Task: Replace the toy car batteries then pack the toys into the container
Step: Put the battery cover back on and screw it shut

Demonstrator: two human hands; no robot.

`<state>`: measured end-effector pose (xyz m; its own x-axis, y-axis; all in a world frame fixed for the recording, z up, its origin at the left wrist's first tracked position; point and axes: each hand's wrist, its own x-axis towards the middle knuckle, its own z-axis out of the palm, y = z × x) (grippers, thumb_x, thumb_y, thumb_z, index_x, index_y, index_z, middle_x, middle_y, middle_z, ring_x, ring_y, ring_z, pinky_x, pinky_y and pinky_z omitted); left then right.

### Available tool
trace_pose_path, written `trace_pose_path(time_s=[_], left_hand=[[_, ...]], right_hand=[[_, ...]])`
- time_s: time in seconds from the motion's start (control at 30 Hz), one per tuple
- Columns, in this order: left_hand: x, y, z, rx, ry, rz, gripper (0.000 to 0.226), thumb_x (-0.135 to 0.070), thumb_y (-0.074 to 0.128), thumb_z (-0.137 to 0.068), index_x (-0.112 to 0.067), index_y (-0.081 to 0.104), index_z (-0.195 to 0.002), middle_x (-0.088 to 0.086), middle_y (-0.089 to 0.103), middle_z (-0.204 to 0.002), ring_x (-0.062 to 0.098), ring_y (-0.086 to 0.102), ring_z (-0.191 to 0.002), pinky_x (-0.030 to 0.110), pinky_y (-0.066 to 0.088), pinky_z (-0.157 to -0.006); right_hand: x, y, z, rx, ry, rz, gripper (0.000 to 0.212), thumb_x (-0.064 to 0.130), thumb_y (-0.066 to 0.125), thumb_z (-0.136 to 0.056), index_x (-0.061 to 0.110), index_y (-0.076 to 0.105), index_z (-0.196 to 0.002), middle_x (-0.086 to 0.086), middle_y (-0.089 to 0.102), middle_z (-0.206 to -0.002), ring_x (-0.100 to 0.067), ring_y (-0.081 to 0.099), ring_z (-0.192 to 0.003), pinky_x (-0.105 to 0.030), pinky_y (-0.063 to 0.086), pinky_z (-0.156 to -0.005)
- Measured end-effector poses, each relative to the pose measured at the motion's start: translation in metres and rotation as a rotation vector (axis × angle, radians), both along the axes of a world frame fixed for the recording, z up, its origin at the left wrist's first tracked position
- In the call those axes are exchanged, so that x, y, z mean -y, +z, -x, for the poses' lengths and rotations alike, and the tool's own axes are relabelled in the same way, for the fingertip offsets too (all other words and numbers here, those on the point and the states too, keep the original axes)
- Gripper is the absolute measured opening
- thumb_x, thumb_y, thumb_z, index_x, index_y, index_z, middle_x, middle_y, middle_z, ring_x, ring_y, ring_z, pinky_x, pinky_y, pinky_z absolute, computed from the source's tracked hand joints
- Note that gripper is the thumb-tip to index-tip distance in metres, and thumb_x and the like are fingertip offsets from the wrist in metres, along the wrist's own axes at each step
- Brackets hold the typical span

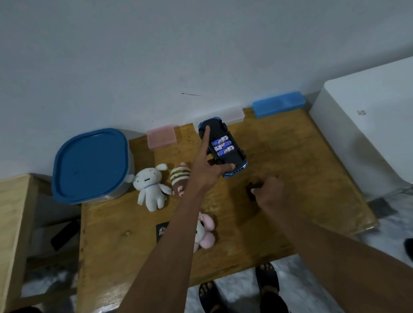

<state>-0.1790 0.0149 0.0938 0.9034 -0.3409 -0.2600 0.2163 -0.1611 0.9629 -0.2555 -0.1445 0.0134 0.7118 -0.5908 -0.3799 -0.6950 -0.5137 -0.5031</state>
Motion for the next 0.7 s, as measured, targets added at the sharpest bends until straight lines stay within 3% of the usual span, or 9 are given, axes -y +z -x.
trace_pose_path(time_s=[0.1, 0.17, 0.37, 0.5, 0.63, 0.7], left_hand=[[-0.001, -0.004, 0.004, 0.002, -0.023, -0.008, 0.12, 0.01, 0.082, -0.072, -0.04, 0.017, -0.158, 0.011, 0.045, -0.149, 0.027, 0.059, -0.121, 0.027, 0.061, -0.082], [-0.003, -0.005, 0.006, -0.002, -0.031, -0.008, 0.119, 0.01, 0.082, -0.072, -0.04, 0.017, -0.159, 0.01, 0.045, -0.149, 0.026, 0.058, -0.122, 0.027, 0.061, -0.083], [-0.011, 0.002, 0.007, -0.037, -0.021, 0.03, 0.118, 0.013, 0.079, -0.073, -0.041, 0.018, -0.158, 0.01, 0.046, -0.146, 0.027, 0.061, -0.118, 0.032, 0.062, -0.081], [-0.018, 0.009, 0.005, -0.03, -0.008, 0.032, 0.116, 0.015, 0.079, -0.073, -0.042, 0.022, -0.157, 0.008, 0.05, -0.144, 0.022, 0.066, -0.109, 0.032, 0.063, -0.077], [-0.023, 0.016, 0.0, -0.038, -0.011, 0.024, 0.118, 0.017, 0.078, -0.073, -0.047, 0.023, -0.155, 0.006, 0.051, -0.143, 0.013, 0.069, -0.096, 0.04, 0.063, -0.073], [-0.026, 0.019, -0.002, -0.028, -0.014, 0.013, 0.118, 0.018, 0.077, -0.073, -0.047, 0.022, -0.155, 0.006, 0.05, -0.143, 0.013, 0.068, -0.098, 0.043, 0.063, -0.076]], right_hand=[[-0.002, -0.002, 0.007, -0.009, 0.016, -0.003, 0.049, 0.018, 0.081, -0.082, 0.009, 0.061, -0.127, -0.017, 0.05, -0.133, -0.034, 0.054, -0.119, -0.04, 0.047, -0.099], [0.001, -0.004, 0.006, -0.018, 0.039, -0.029, 0.051, 0.019, 0.082, -0.082, 0.007, 0.061, -0.127, -0.017, 0.055, -0.129, -0.033, 0.058, -0.115, -0.037, 0.05, -0.094], [0.013, 0.005, 0.0, 0.046, 0.081, -0.049, 0.016, 0.013, 0.074, -0.088, 0.007, 0.077, -0.103, -0.011, 0.073, -0.105, -0.027, 0.068, -0.1, -0.02, 0.044, -0.074], [0.018, 0.02, -0.012, 0.182, 0.036, -0.069, 0.007, 0.017, 0.074, -0.089, 0.013, 0.078, -0.093, -0.005, 0.075, -0.097, -0.023, 0.07, -0.094, -0.02, 0.042, -0.073], [0.017, 0.057, -0.039, 0.402, -0.058, -0.086, 0.011, 0.019, 0.071, -0.092, 0.013, 0.074, -0.101, -0.001, 0.072, -0.095, -0.015, 0.065, -0.087, -0.021, 0.043, -0.07], [0.016, 0.082, -0.055, 0.544, -0.133, -0.125, 0.014, 0.019, 0.07, -0.092, 0.014, 0.073, -0.105, 0.002, 0.07, -0.095, -0.014, 0.064, -0.088, -0.015, 0.041, -0.063]])
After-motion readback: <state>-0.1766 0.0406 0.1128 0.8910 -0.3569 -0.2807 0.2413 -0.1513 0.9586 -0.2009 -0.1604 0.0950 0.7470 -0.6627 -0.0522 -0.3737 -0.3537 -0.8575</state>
